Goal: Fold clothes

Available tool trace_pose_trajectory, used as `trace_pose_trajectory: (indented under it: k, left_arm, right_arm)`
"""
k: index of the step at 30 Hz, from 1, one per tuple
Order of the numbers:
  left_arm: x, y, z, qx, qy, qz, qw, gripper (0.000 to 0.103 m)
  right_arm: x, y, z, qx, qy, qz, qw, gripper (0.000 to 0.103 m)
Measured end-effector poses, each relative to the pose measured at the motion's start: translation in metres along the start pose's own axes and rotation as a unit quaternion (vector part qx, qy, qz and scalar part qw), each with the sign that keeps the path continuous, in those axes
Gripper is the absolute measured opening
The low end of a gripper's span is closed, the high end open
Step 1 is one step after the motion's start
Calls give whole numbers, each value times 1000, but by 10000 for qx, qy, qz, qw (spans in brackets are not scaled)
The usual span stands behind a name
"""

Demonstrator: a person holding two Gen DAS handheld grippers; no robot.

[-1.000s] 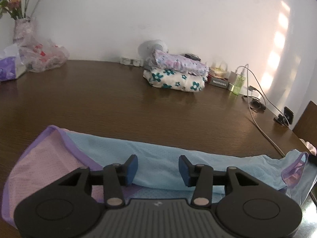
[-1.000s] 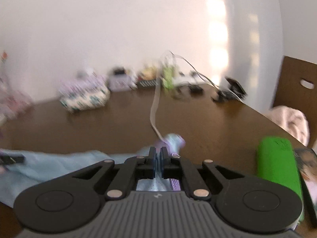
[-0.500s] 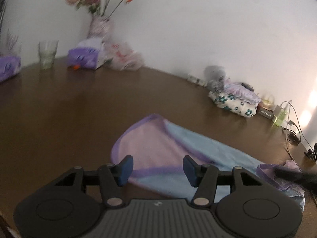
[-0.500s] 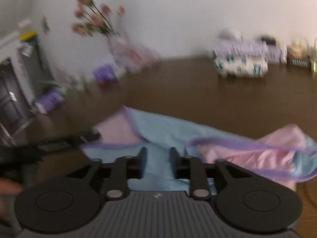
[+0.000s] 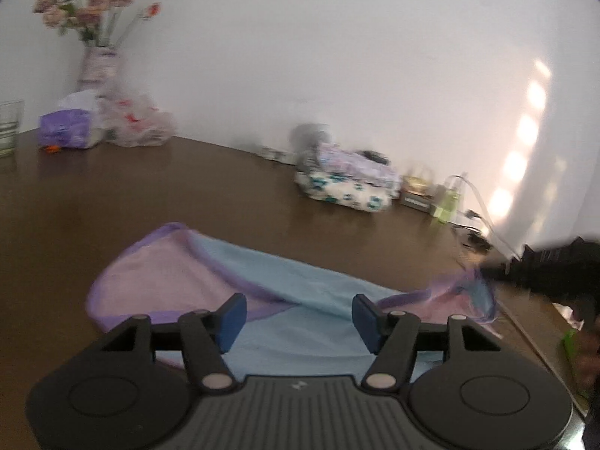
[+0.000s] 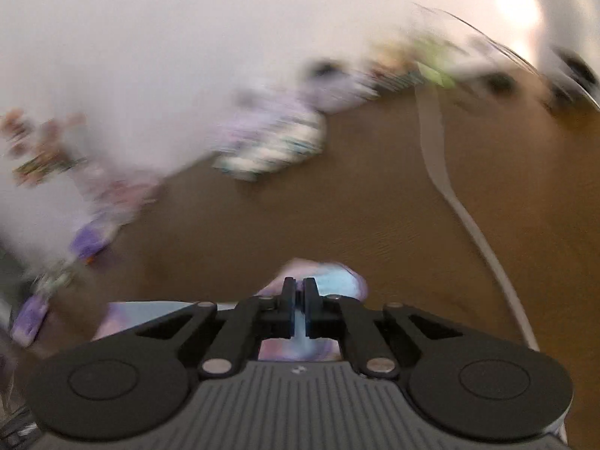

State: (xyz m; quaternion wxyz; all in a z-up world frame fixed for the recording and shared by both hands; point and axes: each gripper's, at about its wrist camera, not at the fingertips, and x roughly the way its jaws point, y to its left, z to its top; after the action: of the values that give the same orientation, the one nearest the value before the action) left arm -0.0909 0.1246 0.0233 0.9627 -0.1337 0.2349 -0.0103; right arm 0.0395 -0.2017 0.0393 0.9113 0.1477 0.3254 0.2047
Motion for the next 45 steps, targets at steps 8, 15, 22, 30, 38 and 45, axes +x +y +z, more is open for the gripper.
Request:
trace_pose_trajectory:
  k: [8,15,22,30,38,45]
  left_arm:
    - [-21,12,-11,-202,-29,577,9981,64]
    - [-12,31,-10,-874,247,1274,9877,63]
    - [-4,32,-6,-829,287,1868,9785,63]
    - [19,52,12,-782,375,1978,9764,13]
    - [86,58,65,-393,781,1357,9869,5]
    - [199,-3,129,383,1176,253,9920,6]
  right_arm:
    - [95,84,7,-980,2100,1038,9672,26]
    - [68,123,62,-2427,1649,1533,9436,63]
    - [167,168,43,-3949,2406,1314,8769,52]
    - [209,201,15,-4127,2457,1500,8642,10]
    - [204,151,44,-3424,2199,431,9124,2]
    - [193,43,100,-1661,1735,-1313,9618,2]
